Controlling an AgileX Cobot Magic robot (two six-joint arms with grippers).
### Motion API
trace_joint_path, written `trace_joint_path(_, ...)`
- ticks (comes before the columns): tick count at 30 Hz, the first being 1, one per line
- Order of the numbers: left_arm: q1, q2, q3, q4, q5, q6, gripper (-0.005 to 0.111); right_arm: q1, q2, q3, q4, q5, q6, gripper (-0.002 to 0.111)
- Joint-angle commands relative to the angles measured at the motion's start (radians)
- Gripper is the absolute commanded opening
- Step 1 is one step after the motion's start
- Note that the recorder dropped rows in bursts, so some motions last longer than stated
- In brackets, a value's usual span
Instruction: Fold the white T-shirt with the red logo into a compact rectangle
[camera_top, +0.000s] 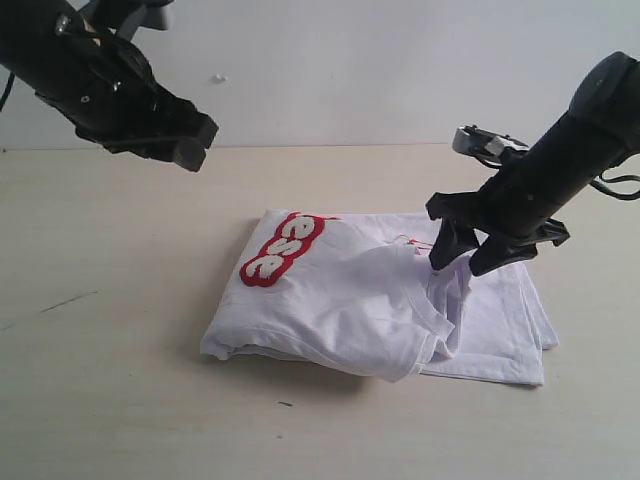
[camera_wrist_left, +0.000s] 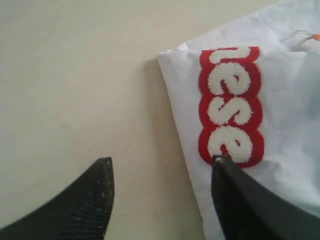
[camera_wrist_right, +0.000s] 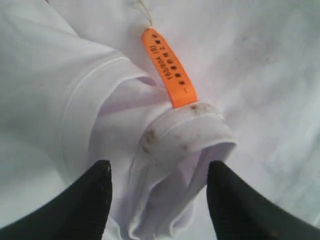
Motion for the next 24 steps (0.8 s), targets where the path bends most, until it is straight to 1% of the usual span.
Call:
trace_joint_path(1, 0.003, -0.012, 0.027, -0.046, -0.070, 0.012, 0.056, -0.001, 0.003, 0.004, -0.017, -0.011, 0.012, 0.056)
trace_joint_path(5, 0.003, -0.012, 0.027, -0.046, -0.059, 0.013, 0.056, -0.001, 0.005, 0.004, -0.053, -0.011, 0.039, 0.056)
trace_joint_path(9, 0.003, -0.012, 0.027, -0.052, -0.052, 0.013, 0.056, -0.001, 0.005, 0.004, -0.195, -0.016, 0.160, 0.056)
trace_joint_path(10, 0.003, -0.012, 0.027, -0.051, -0.052, 0.013, 0.056, -0.001, 0.005, 0.004, -0.201, -0.013, 0.169, 0.056)
trace_joint_path(12, 0.003, -0.012, 0.027, -0.051, -0.052, 0.013, 0.056, 0.001, 0.005, 0.004, -0.154, -0.011, 0.141, 0.056)
trace_joint_path(15, 0.003, -0.012, 0.027, -0.051, -0.052, 0.013, 0.056, 0.001, 0.024, 0.004, 0.019, 0.017, 0.003, 0.056)
trace_joint_path(17, 0.003, -0.012, 0.027, -0.054, -0.052, 0.013, 0.056, 0.001, 0.040, 0.004, 0.089, 0.034, -0.047, 0.056)
trace_joint_path(24, 0.003, -0.012, 0.027, -0.054, -0.052, 0.013, 0.056, 0.001, 0.087, 0.004, 0.136, 0.038, -0.086, 0.056)
